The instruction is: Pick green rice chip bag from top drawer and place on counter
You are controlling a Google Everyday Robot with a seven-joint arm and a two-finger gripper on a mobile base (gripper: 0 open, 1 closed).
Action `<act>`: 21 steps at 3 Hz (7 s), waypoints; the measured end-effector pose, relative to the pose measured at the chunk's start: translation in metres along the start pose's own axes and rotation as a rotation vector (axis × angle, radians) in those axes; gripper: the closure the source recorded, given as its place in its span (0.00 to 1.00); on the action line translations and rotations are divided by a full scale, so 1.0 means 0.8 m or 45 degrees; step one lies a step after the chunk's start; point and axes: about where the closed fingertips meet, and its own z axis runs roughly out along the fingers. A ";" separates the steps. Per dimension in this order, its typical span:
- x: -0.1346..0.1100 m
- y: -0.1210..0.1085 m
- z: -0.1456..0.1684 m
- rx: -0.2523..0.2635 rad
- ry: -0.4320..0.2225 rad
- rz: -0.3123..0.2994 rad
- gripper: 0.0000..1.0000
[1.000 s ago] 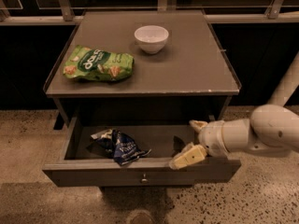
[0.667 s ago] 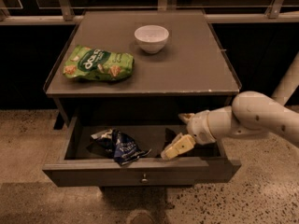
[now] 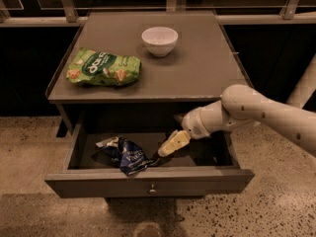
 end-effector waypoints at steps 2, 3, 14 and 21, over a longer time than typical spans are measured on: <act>0.001 0.005 0.000 0.079 -0.017 -0.008 0.00; 0.005 0.040 0.011 0.182 -0.068 0.003 0.00; -0.030 0.036 0.077 0.058 -0.031 0.333 0.00; -0.009 0.061 0.088 0.228 -0.081 0.346 0.88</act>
Offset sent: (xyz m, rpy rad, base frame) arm -0.0278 -0.0068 0.0112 -0.0663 -0.2163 -0.2371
